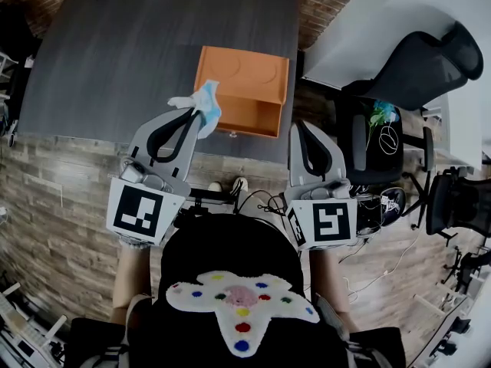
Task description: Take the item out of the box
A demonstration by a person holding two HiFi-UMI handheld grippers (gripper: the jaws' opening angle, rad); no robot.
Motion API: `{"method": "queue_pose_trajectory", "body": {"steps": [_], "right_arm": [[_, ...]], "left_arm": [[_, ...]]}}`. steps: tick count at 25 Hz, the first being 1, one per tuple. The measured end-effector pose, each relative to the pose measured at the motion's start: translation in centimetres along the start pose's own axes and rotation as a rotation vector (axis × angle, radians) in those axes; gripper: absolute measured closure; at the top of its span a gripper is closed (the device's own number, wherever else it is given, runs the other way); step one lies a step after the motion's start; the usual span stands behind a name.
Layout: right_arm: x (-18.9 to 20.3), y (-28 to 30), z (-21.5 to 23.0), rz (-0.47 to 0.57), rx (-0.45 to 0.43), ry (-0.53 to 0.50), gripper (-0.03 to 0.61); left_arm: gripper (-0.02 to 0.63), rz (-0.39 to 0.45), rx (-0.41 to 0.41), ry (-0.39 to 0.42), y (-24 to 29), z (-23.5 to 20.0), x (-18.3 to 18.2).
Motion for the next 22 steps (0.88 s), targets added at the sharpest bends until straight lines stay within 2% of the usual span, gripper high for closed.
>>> {"method": "queue_pose_trajectory", "body": {"steps": [22], "right_arm": [[0.57, -0.06, -0.1, -0.007, 0.007, 0.02, 0.569]], "left_arm": [[0.601, -0.024, 0.021, 0.008, 0.18, 0.14, 0.58]]}}
Point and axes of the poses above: the fingertips, and each gripper's own axes: y forward along the fingers, z to its right, x out of its underside, the point moved 4 cm from there along -y, backward along the fingers, and after that the axes turned 11 degrees about -y, right-handed, at the moved point
